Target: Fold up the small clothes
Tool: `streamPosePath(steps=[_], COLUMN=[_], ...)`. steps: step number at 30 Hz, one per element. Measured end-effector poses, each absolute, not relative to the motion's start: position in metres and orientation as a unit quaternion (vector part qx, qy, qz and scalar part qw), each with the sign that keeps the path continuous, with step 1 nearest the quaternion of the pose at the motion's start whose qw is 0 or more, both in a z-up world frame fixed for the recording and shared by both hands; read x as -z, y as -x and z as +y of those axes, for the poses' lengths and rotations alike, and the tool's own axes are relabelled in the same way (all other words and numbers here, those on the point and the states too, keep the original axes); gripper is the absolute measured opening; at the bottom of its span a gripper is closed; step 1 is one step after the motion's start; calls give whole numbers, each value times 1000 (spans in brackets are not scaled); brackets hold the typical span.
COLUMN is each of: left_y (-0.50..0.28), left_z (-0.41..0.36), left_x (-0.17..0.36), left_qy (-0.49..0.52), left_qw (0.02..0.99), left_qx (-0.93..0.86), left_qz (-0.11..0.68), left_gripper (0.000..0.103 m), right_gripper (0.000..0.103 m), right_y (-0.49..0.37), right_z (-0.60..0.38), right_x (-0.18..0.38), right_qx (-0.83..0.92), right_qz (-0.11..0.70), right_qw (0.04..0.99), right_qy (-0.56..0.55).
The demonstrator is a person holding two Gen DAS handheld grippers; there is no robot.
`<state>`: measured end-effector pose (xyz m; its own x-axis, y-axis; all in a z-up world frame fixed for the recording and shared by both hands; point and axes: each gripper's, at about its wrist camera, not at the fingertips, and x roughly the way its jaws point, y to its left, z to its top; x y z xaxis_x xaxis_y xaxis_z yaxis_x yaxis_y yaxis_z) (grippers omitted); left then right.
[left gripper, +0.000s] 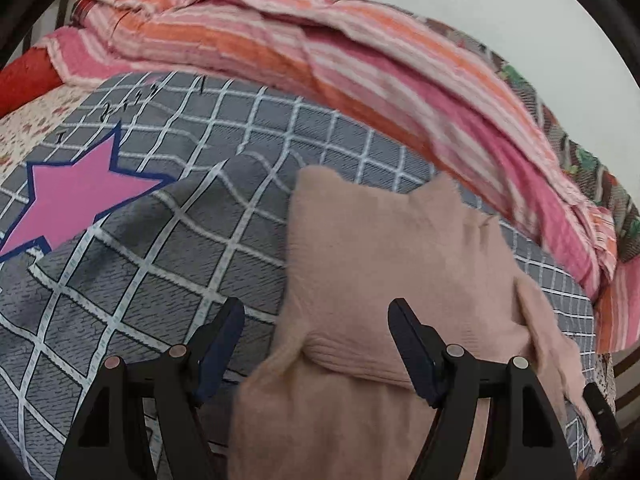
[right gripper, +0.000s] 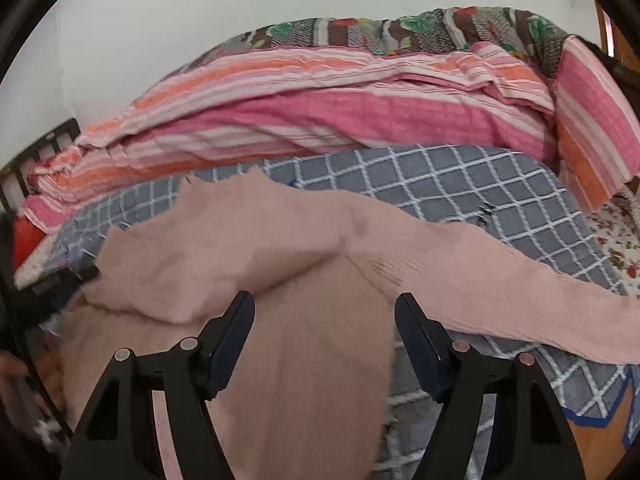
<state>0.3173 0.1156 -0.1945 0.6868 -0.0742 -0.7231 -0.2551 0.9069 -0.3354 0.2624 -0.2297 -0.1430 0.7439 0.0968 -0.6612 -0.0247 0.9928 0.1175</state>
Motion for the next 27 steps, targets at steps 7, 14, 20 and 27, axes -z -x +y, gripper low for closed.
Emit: streamPosePath(steps=[7,14,20,27], left_y=[-314,-349,-349,-338], left_z=[135,127,130,130], left_x=[198,204,205,204], left_qy=[226,214,218,199], left_qw=[895,886,890,893], left_qx=[-48,2,-22,-35], left_qz=[382,411,399,403], left_gripper=[69,59,15,25], right_gripper=[72,72,72,72], right_y=[-300,-310,-304,-314], right_z=[-188,-187,-196,-178], right_x=[152,163,168,171], right_qx=[-45,-45,-47,-73], right_qz=[393,402,386,391], right_qw=[918,914,920,917], right_qy=[-3,-20,-43,-40])
